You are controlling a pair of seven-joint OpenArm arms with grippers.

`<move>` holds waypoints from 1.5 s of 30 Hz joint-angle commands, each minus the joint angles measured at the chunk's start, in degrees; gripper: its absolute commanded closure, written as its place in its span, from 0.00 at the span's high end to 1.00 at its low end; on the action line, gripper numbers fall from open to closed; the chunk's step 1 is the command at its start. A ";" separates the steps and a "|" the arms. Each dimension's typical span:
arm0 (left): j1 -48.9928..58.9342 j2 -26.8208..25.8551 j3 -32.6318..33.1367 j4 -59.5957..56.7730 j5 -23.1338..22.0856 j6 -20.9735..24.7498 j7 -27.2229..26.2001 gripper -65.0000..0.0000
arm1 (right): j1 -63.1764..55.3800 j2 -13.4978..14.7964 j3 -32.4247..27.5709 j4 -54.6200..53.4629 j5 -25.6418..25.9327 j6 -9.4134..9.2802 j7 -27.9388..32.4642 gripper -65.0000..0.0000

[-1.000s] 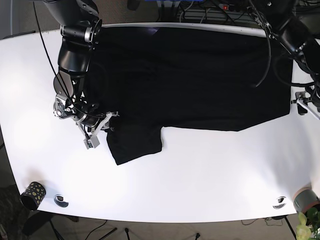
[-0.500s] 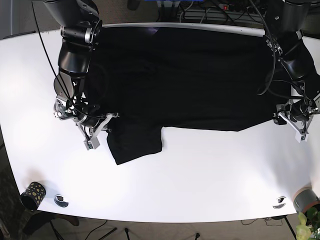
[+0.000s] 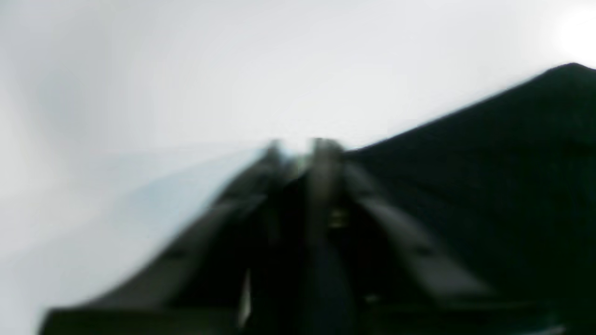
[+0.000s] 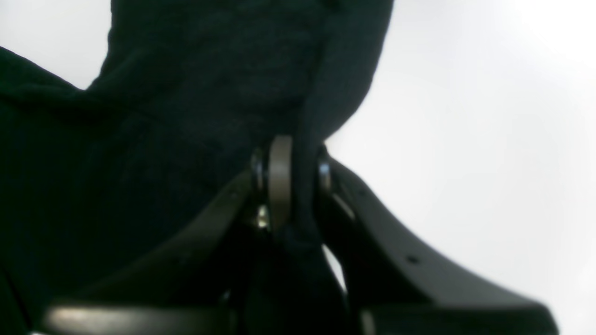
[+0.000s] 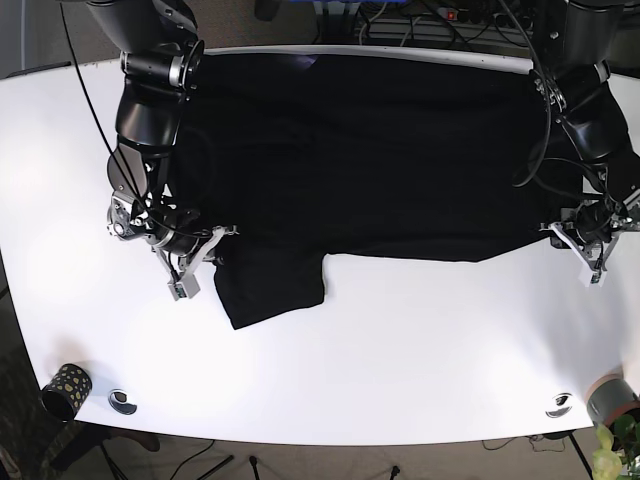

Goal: Fold the T-shirt properly
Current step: 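Release the edge and move both grippers to the shirt's hem side, then grasp the hem with both grippers and fold it over toward the collar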

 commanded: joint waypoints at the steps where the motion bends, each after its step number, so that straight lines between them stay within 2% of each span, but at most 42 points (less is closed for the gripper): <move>1: 0.34 -0.63 0.21 0.82 1.11 -0.43 2.14 0.03 | 1.97 0.61 0.00 1.07 1.49 0.54 1.09 0.08; 8: 3.24 0.69 -0.32 12.69 0.94 -0.43 1.35 0.00 | 1.71 0.61 0.00 7.58 1.32 0.54 -0.05 0.08; 12: 4.82 2.36 -0.32 22.45 0.94 -0.43 1.70 0.00 | 1.71 0.61 0.09 12.94 1.58 0.54 -5.15 0.08; 19: 6.32 4.30 -0.14 34.49 1.02 -0.43 3.55 0.00 | 0.13 0.61 0.09 23.14 1.67 0.54 -10.25 0.08; 27: 6.41 4.30 -0.14 37.04 1.11 -0.43 5.48 0.00 | -3.04 0.61 0.09 30.61 1.67 0.54 -13.06 0.08; 29: 6.41 4.21 -0.23 35.02 1.11 -0.43 5.48 0.08 | -3.12 0.61 0.09 30.52 1.41 0.54 -13.06 0.08; 33: 6.05 4.12 -1.02 29.48 1.02 -0.43 5.48 0.51 | -3.30 0.61 0.09 30.52 1.67 0.54 -13.06 0.08; 34: 6.05 4.12 -2.25 28.25 1.02 -0.43 5.39 0.65 | -3.30 0.61 0.09 30.52 1.67 0.54 -13.06 0.08; 35: 6.05 4.30 -3.30 27.46 1.02 -0.43 5.31 0.73 | -3.39 0.61 0.09 30.52 1.76 0.54 -13.06 0.08; 36: 6.05 4.38 -4.10 26.76 1.02 -0.43 5.31 0.76 | -3.39 0.61 0.09 30.52 1.76 0.54 -13.06 0.08; 39: 5.70 4.91 -6.38 22.54 0.15 -0.43 5.22 0.72 | -3.56 0.61 0.09 30.43 1.76 0.54 -13.06 0.08; 45: 4.56 4.91 -6.65 13.31 -6.62 -0.43 5.04 0.69 | -4.18 0.52 0.09 30.43 1.76 0.54 -13.06 0.08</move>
